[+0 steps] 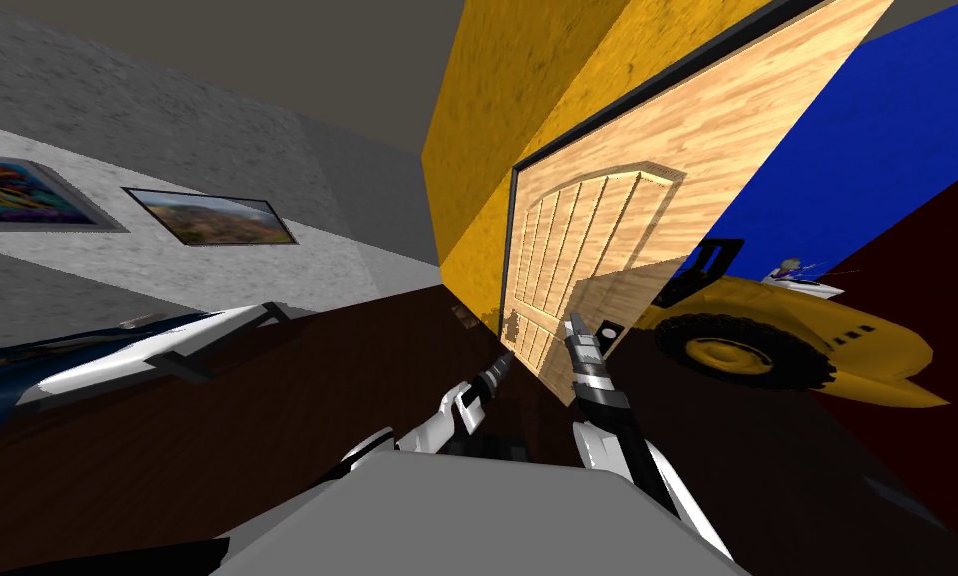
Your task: Pull the door open
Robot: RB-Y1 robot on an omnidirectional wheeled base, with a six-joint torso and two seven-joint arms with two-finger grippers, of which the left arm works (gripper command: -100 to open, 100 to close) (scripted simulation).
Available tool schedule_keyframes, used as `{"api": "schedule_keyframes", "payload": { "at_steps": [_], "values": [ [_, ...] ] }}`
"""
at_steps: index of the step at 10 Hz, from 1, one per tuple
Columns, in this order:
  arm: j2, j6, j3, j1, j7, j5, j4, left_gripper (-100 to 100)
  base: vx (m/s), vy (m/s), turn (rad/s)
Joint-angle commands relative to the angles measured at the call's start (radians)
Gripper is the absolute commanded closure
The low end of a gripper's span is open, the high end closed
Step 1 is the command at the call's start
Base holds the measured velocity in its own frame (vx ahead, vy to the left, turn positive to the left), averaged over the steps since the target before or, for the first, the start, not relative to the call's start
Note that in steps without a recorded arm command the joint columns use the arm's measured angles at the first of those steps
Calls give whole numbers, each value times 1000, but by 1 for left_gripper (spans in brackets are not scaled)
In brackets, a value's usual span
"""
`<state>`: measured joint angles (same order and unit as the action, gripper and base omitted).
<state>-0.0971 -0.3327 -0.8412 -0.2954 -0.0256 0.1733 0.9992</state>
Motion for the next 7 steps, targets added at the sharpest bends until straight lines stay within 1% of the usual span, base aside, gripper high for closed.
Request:
{"api": "schedule_keyframes", "payload": {
  "at_steps": [1,3,5,7],
  "values": [
    [12,-3,-3,-12,-12,1,-4,-100,12,-178,51],
    [27,-7,-7,-13,-16,0,0,-100,36,-179,1],
    [44,-11,-10,-14,-19,-1,3,-100,23,-225,4],
    [58,-13,-12,-13,-21,-2,6,-100,43,-194,-4]
  ]
}}
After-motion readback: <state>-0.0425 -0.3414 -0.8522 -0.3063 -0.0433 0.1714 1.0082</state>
